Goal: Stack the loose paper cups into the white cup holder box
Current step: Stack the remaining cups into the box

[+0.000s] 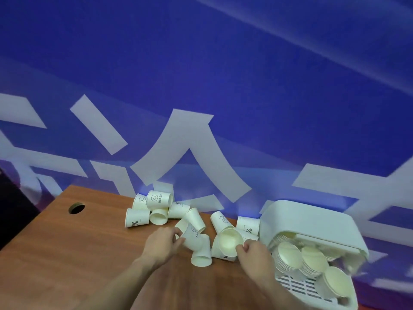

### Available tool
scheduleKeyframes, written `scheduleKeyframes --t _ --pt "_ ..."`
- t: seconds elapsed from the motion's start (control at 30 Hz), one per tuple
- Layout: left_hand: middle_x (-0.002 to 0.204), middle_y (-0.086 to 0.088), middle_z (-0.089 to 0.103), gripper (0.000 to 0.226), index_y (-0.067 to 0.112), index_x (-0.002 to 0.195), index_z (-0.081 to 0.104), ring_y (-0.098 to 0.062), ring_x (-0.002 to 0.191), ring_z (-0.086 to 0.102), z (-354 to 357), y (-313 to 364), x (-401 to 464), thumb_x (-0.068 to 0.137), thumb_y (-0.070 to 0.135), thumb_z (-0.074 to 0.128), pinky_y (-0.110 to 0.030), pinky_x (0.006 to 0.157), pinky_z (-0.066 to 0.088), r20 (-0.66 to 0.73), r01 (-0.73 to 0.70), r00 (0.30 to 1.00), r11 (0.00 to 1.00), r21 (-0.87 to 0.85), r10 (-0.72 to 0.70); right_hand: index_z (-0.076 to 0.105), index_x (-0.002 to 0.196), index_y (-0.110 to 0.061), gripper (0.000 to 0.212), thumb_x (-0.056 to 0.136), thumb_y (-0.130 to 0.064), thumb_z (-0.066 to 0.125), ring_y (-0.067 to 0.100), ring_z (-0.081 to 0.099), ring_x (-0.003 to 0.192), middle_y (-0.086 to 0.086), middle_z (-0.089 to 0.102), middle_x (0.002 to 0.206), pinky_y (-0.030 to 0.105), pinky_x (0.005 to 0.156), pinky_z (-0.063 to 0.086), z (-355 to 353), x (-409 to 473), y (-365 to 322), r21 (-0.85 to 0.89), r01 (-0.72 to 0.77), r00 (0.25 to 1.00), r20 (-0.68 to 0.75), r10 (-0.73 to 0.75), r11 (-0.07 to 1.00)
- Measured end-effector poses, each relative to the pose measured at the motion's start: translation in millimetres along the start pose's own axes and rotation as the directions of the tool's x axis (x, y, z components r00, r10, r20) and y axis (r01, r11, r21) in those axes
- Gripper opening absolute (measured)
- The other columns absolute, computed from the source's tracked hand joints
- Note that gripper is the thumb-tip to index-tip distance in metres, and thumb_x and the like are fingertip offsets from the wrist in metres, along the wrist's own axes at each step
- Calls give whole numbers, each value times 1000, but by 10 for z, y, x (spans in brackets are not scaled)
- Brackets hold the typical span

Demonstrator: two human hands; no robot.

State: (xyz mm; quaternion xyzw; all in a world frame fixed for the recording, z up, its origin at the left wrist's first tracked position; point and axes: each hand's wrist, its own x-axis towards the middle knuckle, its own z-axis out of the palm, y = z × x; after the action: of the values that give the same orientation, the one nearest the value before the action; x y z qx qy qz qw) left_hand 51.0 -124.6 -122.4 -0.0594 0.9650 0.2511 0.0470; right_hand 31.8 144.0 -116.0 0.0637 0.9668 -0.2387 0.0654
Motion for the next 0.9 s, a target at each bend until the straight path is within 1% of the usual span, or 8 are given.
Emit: scheduleKeyframes --t 0.13,0.27,0.4,0.53,0.6,0.67,0.77,0.9 --pt "65 14 58 16 34 86 64 -5 65 53 20 456 -155 89 46 54 -25 57 36 11 -114 993 992 55 114 50 58 -13 31 80 -35 54 28 56 67 3 59 62 31 58 41 -308 -220 270 67 -49 998 -39 52 997" --pt "71 14 59 21 31 97 67 -7 72 52 92 931 -261 89 47 54 -28 62 40 39 -229 973 966 124 226 44 54 -14 33 77 -35 55 27 50 63 -1 52 57 30 54 36 -615 -373 562 114 -109 991 -60 116 987" --pt "74 13 60 24 29 95 66 -12 81 59 192 1438 -338 87 47 52 -30 62 39 82 -322 947 930 179 312 41 51 -16 35 75 -37 55 25 47 58 -2 46 53 31 54 37 -891 -496 904 175 -159 981 -80 175 972" --pt "71 9 59 21 30 85 60 -16 76 58 360 1980 -426 83 47 49 -31 60 39 132 -400 915 901 169 381 44 56 -17 35 81 -40 52 23 53 63 -1 52 61 29 54 36 -1164 -622 1346 182 -205 965 -127 230 962" --pt "77 6 64 24 31 93 63 -18 80 58 491 2254 -479 85 47 49 -31 63 40 144 -447 893 874 190 425 43 57 -18 36 83 -42 50 24 55 68 -1 54 66 30 59 40 -1287 -681 1597 168 -248 950 -150 274 954" --pt "83 3 69 28 30 99 66 -20 87 61 638 2479 -516 86 46 47 -31 72 45 150 -496 868 841 215 474 44 56 -18 36 83 -42 50 25 57 69 -1 57 68 31 64 47 -1375 -720 1831 162 -285 936 -165 311 945" --pt "87 1 71 32 30 106 67 -23 91 63 871 2834 -569 89 45 45 -32 79 48 181 -537 844 806 251 506 56 64 -16 35 83 -45 51 27 61 74 2 64 76 31 66 49 -1521 -759 2195 183 -341 911 -177 372 922" --pt "85 0 72 33 27 105 68 -24 91 64 1084 3236 -629 90 44 43 -31 74 46 204 -582 813 763 281 545 56 64 -15 36 84 -45 50 29 60 75 4 65 77 30 64 45 -1681 -742 2577 211 -382 887 -191 421 900"
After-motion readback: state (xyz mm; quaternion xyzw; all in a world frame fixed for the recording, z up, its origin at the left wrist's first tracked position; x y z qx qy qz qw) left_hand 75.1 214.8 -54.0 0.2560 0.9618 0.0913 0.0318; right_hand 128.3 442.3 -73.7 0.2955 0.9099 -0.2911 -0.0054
